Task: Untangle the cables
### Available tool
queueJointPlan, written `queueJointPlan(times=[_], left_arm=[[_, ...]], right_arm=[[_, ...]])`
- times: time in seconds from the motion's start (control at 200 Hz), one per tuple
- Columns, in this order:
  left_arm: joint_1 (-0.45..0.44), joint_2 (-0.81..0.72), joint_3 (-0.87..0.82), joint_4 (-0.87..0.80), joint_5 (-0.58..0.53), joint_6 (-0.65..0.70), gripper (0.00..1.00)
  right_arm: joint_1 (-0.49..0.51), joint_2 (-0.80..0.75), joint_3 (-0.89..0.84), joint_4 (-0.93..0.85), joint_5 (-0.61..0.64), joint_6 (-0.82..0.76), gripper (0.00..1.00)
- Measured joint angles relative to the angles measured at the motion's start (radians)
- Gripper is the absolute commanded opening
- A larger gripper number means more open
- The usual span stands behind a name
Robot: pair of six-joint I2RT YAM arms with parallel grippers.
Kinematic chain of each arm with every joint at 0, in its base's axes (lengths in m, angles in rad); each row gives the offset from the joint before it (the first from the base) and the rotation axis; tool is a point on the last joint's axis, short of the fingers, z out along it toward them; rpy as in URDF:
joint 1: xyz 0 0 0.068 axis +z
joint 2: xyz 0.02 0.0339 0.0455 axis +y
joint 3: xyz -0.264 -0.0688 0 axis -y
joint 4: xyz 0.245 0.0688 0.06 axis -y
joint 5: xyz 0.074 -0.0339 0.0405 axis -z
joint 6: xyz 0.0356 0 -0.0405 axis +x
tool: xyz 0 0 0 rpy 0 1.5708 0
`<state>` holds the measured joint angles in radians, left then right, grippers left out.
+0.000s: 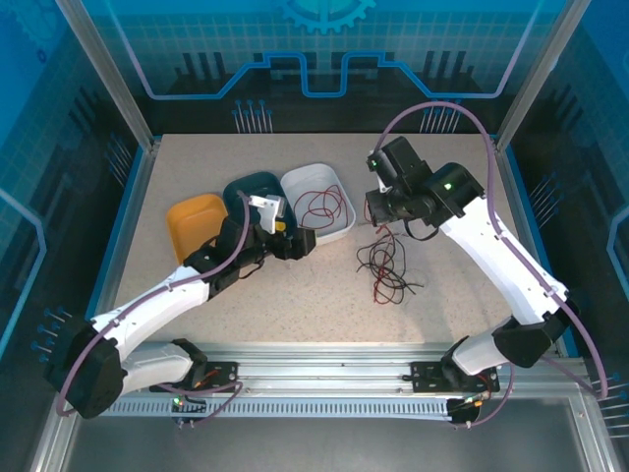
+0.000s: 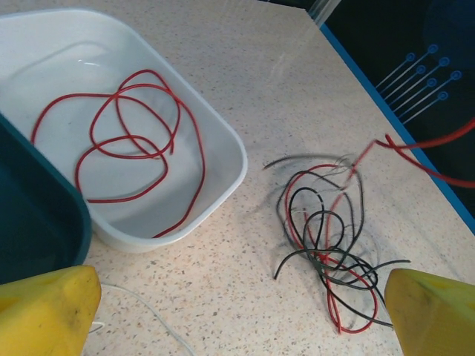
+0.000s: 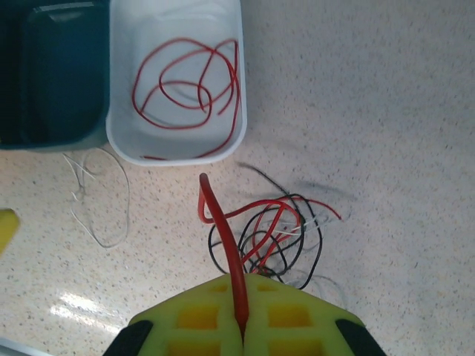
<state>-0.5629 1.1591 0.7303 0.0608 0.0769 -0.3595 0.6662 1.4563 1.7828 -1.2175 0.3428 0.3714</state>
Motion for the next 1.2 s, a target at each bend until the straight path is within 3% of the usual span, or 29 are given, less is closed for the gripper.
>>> queueJointPlan(times=[0.6, 1.201], left_arm=[[-0.044, 0.078, 0.032, 0.058, 0.049, 0.029, 0.99], [-0.05, 0.078, 0.032, 0.081, 0.048, 0.024, 0.99]], right_arm=[[0.01, -0.084, 0.143, 0.008, 0.059, -0.084, 0.0], [0.01, -0.132, 0.384, 0.134, 0.049, -0.224, 0.0]])
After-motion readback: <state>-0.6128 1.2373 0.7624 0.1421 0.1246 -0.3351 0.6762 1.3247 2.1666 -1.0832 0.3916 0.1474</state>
